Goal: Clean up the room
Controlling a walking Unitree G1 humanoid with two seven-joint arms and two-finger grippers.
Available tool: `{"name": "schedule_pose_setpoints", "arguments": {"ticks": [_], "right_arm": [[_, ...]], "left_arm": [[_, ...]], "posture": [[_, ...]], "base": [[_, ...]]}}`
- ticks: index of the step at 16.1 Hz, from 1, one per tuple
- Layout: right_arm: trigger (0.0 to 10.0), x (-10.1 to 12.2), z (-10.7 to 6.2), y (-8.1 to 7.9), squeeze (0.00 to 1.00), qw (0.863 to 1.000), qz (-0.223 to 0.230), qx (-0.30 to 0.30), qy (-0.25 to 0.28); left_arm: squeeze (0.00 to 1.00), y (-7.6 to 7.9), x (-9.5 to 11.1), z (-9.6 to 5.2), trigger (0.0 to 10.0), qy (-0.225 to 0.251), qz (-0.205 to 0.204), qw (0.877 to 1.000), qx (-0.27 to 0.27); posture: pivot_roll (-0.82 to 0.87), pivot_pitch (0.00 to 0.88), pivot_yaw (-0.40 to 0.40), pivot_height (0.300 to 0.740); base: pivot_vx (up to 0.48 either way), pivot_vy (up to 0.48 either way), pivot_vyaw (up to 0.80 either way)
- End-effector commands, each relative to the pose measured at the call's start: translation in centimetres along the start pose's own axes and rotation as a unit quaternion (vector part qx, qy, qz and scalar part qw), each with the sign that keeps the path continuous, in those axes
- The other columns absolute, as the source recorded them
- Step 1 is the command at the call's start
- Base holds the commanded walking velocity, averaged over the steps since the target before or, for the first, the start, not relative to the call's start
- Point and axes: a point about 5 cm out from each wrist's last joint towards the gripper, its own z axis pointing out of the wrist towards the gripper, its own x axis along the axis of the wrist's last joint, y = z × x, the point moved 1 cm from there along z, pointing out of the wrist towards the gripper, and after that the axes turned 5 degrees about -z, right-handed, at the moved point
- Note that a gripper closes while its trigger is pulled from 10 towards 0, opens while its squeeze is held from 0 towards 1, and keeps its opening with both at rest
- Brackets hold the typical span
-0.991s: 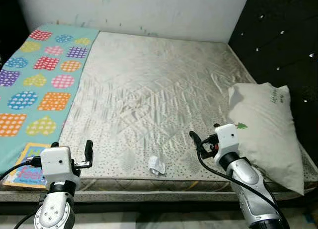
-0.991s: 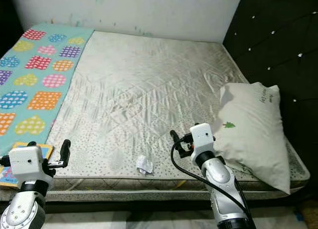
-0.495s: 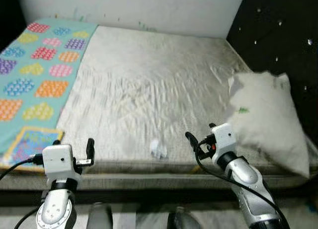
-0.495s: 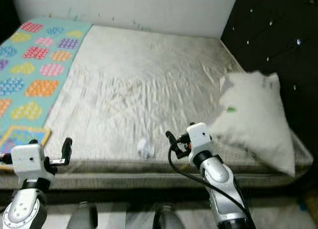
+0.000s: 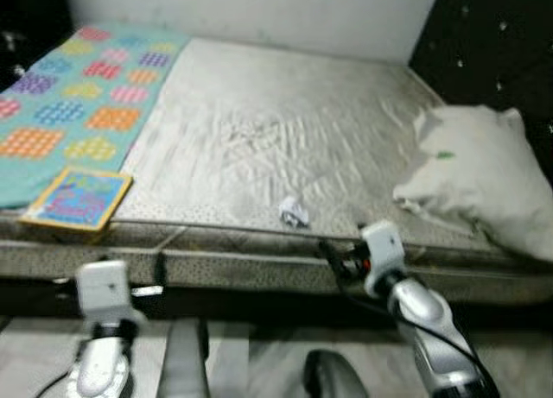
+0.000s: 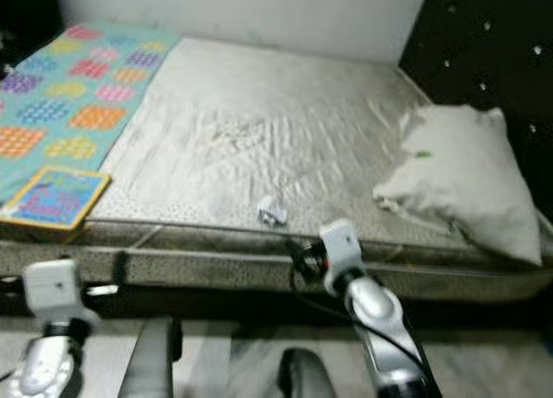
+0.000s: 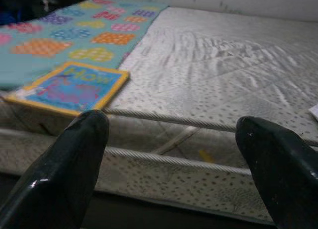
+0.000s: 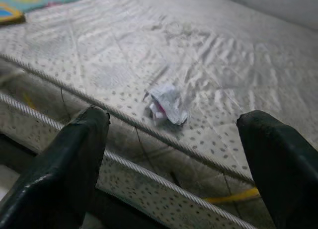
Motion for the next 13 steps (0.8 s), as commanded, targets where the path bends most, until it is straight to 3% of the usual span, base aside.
{"name": "schedule_pose_setpoints", "arguments": {"ticks": [1, 4, 6, 9, 13], "right_arm": [[10.0, 0.08, -0.26, 0.77, 0.00, 1.000, -0.008, -0.005, 0.000], [10.0, 0.40, -0.08, 0.65, 0.00, 1.000, -0.016, 0.003, 0.008], [10.0, 0.58, 0.00, 0.59, 0.00, 1.000, -0.017, 0.006, 0.011], [10.0, 0.77, 0.10, 0.59, 0.00, 1.000, -0.018, 0.009, 0.014], [10.0, 0.74, 0.20, 0.43, 0.00, 1.000, -0.018, 0.016, 0.012]], "left_arm": [[0.00, 0.92, 0.80, 0.19, 10.0, 0.016, -0.010, 1.000, -0.019], [0.00, 1.08, 0.92, 0.11, 10.0, 0.017, -0.016, 0.999, -0.025], [0.00, 1.13, 1.00, 0.18, 10.0, 0.017, -0.018, 0.999, -0.027], [0.00, 1.23, 1.14, 0.20, 10.0, 0.017, -0.022, 0.999, -0.029], [0.00, 1.12, 1.29, 0.16, 10.0, 0.016, -0.024, 0.999, -0.028]], "posture": [[0.04, 0.043, -0.133, 0.562], [0.04, 0.058, -0.135, 0.562], [0.04, 0.064, -0.135, 0.562], [0.03, 0.083, -0.136, 0.562], [0.03, 0.100, -0.135, 0.562]], "base": [[0.000, 0.000, 0.00], [0.000, 0.000, 0.00], [0.255, 0.000, 0.00], [0.266, 0.000, 0.65], [0.268, 0.000, 0.00]]}}
